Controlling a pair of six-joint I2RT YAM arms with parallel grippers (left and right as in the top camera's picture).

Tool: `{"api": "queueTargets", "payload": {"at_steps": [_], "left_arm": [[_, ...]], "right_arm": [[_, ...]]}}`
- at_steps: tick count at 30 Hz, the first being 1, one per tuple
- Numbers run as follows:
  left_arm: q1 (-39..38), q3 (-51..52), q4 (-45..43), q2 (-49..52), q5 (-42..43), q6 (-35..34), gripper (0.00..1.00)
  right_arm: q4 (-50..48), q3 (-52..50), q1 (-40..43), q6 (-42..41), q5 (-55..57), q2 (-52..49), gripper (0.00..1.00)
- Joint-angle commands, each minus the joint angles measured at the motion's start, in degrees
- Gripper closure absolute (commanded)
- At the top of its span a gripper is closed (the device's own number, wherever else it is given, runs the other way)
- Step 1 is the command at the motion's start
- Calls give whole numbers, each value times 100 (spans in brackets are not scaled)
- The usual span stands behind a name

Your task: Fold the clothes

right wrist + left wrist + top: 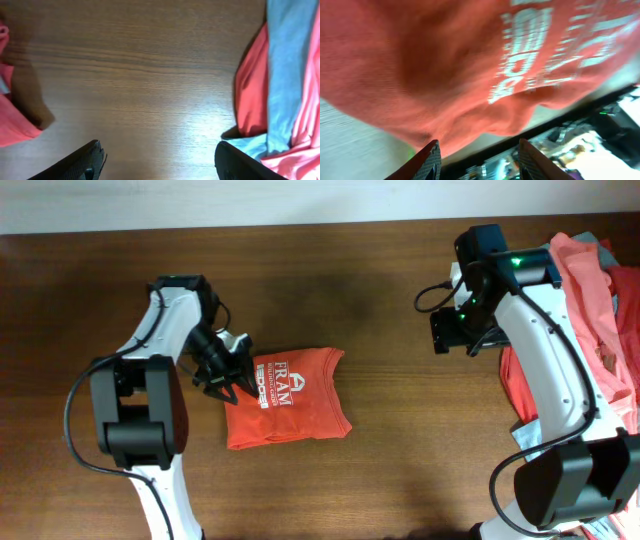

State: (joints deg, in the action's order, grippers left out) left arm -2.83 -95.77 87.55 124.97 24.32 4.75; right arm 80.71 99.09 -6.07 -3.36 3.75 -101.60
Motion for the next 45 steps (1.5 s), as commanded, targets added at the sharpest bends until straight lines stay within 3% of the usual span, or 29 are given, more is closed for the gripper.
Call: {"api": "queueTargets", "payload": {"at_steps": [1,19,21,26,28,35,36,37,39,45], "left_arm": [[-39,11,-33,61,-660,-17,51],[-55,267,-763,61,-977,-247,50],[-57,363,-850,61,-977,-258,57],[-79,417,-907,61,-979,-258,93],[-76,417,-857,61,-992,-258,100],[-76,417,-501,59,-2498,-940,99],[-76,417,-522,59,-2540,-949,99],[-76,420,-601,59,-2535,-944,87],[-90,428,-656,61,-2514,-944,78],[-85,820,-966,61,-2114,-629,77]], "right_arm": [[28,-31,9,273,-393,-2,24],[35,-33,9,402,-638,-2,24],[33,-33,9,402,-638,-2,24],[33,-33,9,402,-638,-2,24],[35,-33,9,402,-636,-2,24],[28,-33,9,402,-634,-2,24],[28,-33,9,402,-634,-2,24],[28,-33,9,402,-636,-2,24],[31,-33,9,402,-634,-2,24],[31,-33,9,404,-634,-2,24]]}}
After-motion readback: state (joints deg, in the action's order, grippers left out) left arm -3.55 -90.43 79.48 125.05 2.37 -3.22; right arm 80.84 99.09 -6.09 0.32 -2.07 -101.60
